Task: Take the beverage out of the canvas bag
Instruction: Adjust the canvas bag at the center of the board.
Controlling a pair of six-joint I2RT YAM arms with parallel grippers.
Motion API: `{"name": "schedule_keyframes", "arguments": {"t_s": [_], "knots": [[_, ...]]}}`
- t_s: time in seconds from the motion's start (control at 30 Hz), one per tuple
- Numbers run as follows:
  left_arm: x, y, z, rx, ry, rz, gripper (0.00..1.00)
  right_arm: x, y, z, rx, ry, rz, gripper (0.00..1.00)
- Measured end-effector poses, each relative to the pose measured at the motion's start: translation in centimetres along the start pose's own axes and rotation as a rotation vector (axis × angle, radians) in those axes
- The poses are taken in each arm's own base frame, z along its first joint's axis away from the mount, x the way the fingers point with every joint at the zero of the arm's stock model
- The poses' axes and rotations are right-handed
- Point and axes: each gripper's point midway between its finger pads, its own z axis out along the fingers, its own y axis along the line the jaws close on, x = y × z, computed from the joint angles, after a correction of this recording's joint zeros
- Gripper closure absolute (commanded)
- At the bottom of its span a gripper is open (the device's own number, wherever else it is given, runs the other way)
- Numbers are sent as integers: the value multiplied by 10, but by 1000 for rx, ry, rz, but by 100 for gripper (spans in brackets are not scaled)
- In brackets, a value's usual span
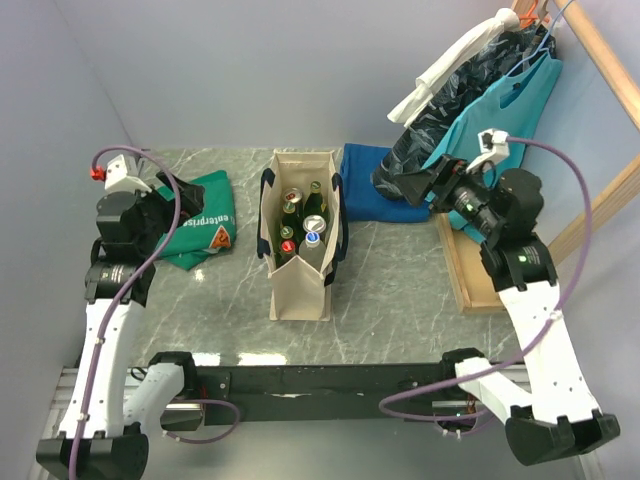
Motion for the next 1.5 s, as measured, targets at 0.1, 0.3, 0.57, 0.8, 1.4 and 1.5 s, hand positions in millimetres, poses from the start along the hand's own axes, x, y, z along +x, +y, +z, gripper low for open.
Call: {"name": "schedule_keyframes", "arguments": {"t_s": [0.1, 0.3, 0.57, 0.8, 1.4, 1.5], "knots": [[-4, -7, -9, 22, -2, -7, 4, -19, 7, -10, 20, -55, -58, 0], [-3, -11, -11, 37, 20, -10, 4, -34, 20, -3, 24, -22, -108, 0], [27, -19, -1, 146, 84, -43, 4, -7, 22, 9, -20, 36, -121, 0], [27, -39, 3, 259, 96, -52, 4, -7, 19, 3, 6, -11, -74, 0], [70, -120, -61, 562, 220, 9, 4, 92, 78, 67, -38, 370, -310, 0], [70, -113, -76, 561, 203, 9, 4, 109, 92, 62, -76, 405, -334, 0]]}}
